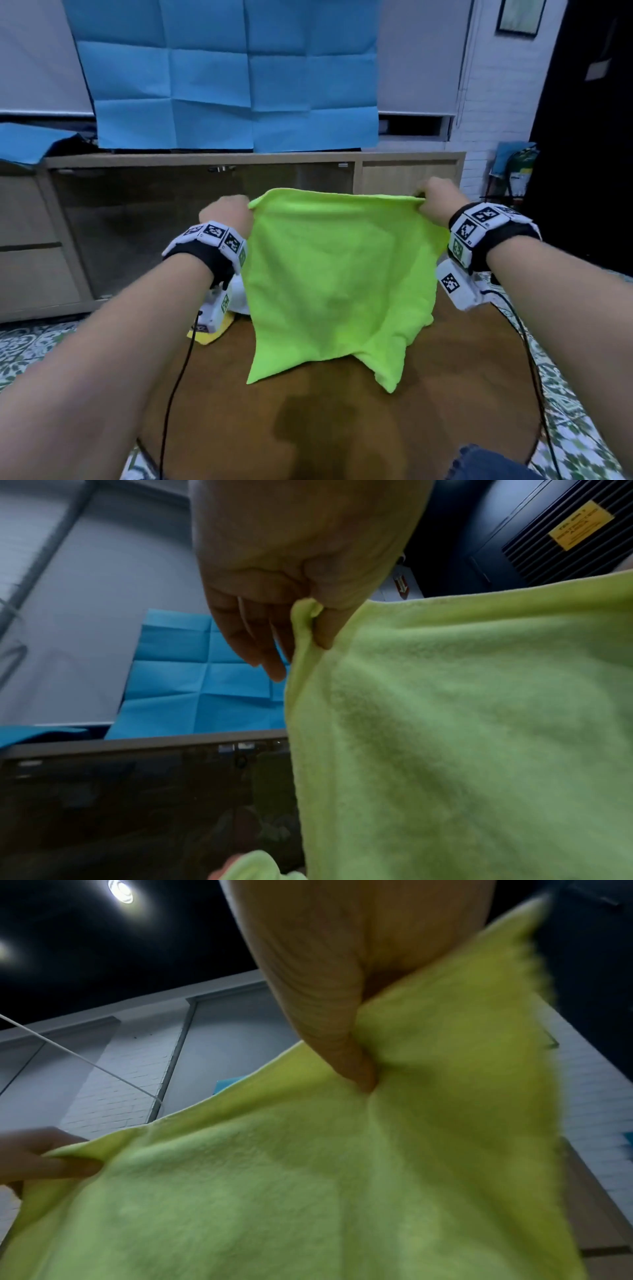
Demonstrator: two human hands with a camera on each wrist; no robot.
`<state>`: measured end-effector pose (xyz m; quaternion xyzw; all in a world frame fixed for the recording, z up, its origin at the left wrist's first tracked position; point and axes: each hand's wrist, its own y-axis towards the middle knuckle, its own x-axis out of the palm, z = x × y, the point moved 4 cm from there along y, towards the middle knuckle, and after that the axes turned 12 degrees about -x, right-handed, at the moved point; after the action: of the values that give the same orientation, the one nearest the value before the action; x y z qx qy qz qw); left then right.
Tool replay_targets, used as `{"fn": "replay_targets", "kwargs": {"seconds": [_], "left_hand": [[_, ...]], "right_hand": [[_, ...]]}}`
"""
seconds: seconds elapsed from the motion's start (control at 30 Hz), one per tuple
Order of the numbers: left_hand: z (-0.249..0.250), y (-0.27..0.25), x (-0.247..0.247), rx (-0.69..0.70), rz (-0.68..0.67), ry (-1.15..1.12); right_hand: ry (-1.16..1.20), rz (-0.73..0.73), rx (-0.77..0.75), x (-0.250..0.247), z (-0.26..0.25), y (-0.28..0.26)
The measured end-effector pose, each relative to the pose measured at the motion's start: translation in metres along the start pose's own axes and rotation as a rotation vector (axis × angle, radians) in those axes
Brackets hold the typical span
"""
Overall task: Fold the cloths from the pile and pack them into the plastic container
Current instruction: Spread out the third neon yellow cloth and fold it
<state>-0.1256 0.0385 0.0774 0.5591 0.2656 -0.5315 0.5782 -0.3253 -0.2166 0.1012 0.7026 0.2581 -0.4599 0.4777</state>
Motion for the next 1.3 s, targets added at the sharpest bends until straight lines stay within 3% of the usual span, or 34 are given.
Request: {"fn": "replay_targets", "kwargs": {"seconds": [0.17,0.37,0.6,0.73,0.87,1.03,1.3], "left_hand": [[-0.014,0.002,-0.057,-0.082,0.172,0.061],[-0.029,-0.004,-0.115,-0.037,0.325,-0.099],[-0.034,0.000,-0.177,0.031,0.506,-0.218],[-0.035,0.011,-0.165,0.017,0.460,-0.215],[-0.033,0.022,-0.103,-0.079,0.407,-0.214],[-0.030,0.043,-0.028,-0.038,0.183,-0.070],[-0.015,0.058,-0.074,0.009,0.294,-0.116]], "right_hand": [[-0.094,0.218,0.019,-0.049,-0.005,-0.018],[-0.118,0.485,0.026,-0.107,-0.018,-0.036],[-0.115,0.602,0.060,-0.165,-0.029,-0.031],[-0.098,0.565,0.065,-0.152,-0.031,-0.020],[-0.109,0.442,0.051,-0.089,-0.021,-0.002],[-0.168,0.313,0.073,-0.018,-0.003,0.022],[-0.176,0.457,0.108,-0.067,-0.001,0.033]]}}
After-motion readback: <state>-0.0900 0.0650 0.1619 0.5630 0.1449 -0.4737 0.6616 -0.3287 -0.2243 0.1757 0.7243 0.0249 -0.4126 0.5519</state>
